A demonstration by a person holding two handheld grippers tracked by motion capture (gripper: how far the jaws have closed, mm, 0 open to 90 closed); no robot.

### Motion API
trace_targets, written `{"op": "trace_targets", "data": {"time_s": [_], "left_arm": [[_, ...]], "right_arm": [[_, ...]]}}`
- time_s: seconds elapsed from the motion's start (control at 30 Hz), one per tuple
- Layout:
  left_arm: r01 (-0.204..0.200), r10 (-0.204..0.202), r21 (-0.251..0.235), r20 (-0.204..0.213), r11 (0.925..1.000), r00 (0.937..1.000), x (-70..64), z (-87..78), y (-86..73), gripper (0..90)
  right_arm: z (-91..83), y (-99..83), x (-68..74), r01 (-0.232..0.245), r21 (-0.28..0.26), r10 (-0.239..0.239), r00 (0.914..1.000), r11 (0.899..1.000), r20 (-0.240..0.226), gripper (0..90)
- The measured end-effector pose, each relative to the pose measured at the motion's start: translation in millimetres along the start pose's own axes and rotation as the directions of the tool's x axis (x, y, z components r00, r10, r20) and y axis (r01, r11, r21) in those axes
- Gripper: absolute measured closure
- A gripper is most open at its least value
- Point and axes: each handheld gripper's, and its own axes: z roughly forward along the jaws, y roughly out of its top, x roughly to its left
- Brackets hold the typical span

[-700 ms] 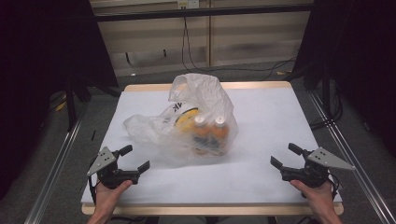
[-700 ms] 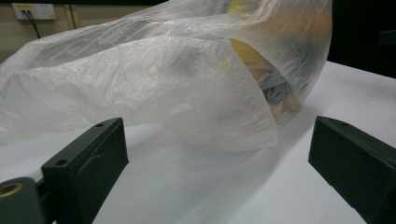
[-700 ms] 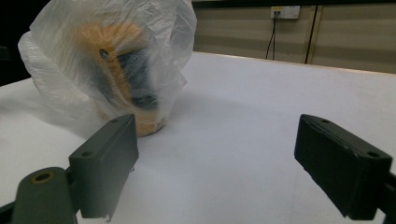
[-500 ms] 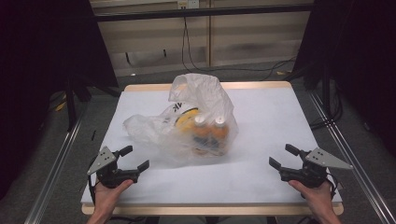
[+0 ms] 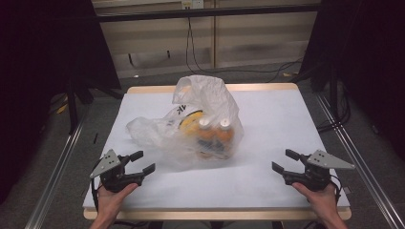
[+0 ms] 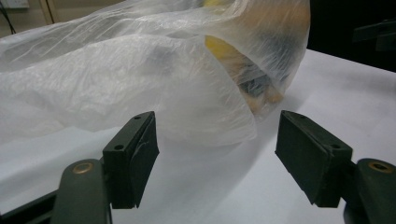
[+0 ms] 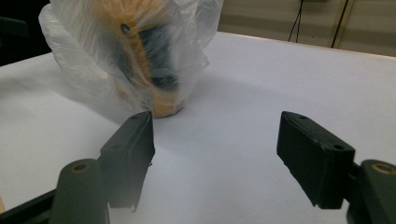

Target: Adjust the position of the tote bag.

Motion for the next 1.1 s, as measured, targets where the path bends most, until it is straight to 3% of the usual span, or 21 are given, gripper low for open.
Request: {"op": "trace_targets", "data": {"time_s": [0.03,0.2,0.27,0.3,0.4,0.5,0.67,0.9,0.97,1.07,1.1], "left_arm": [[-0.006,0.006,-0.006,0.021,1.0000,0.9998,-1.1,0.6,1.4,30.2],[-0.014,0.015,-0.009,0.041,0.9999,0.9991,-3.8,5.1,4.4,34.5],[-0.006,0.006,-0.013,0.037,0.9999,0.9993,-6.6,8.0,5.4,34.5],[-0.024,0.025,-0.015,0.034,0.9996,0.9991,-6.1,8.8,6.4,34.7],[-0.019,0.021,-0.019,0.057,0.9996,0.9982,-7.3,13.6,11.1,37.2],[-0.035,0.036,-0.021,0.048,0.9992,0.9982,-7.6,15.9,16.1,41.5],[-0.027,0.028,-0.023,0.058,0.9994,0.9979,-6.1,18.4,25.5,44.2],[-0.021,0.021,-0.005,0.061,0.9998,0.9979,-2.5,18.5,29.9,49.5],[-0.023,0.023,0.003,0.086,0.9997,0.9960,2.0,18.0,32.9,54.5],[-0.021,0.021,0.000,0.071,0.9998,0.9973,7.5,17.2,37.4,55.9],[-0.003,0.003,-0.008,0.070,1.0000,0.9976,9.4,18.0,38.9,55.9]], "right_arm": [[0.8,0.3,1.1,-0.004,0.006,0.004,1.0000,1.000,-0.002,27.9],[3.3,1.1,3.3,0.017,0.017,-0.017,0.9997,1.000,-0.016,30.0],[4.2,2.0,4.3,0.017,0.021,-0.016,0.9996,1.000,-0.025,31.2],[4.7,2.7,4.7,0.017,0.019,-0.017,0.9996,1.000,-0.024,32.5],[6.2,4.6,5.7,0.024,0.025,-0.023,0.9990,0.999,-0.037,35.7],[8.7,8.2,8.5,0.043,0.027,-0.041,0.9978,0.999,-0.053,39.3],[11.8,20.6,11.0,0.039,0.003,-0.038,0.9958,0.999,-0.083,46.2],[21.0,36.1,15.3,0.055,0.017,-0.053,0.9918,0.998,-0.116,49.6],[27.0,45.2,17.4,0.065,0.011,-0.063,0.9880,0.998,-0.141,52.5],[34.3,57.6,20.7,0.074,0.005,-0.072,0.9852,0.997,-0.156,55.2],[36.4,60.5,21.3,0.077,0.001,-0.076,0.9840,0.997,-0.161,55.6]]}}
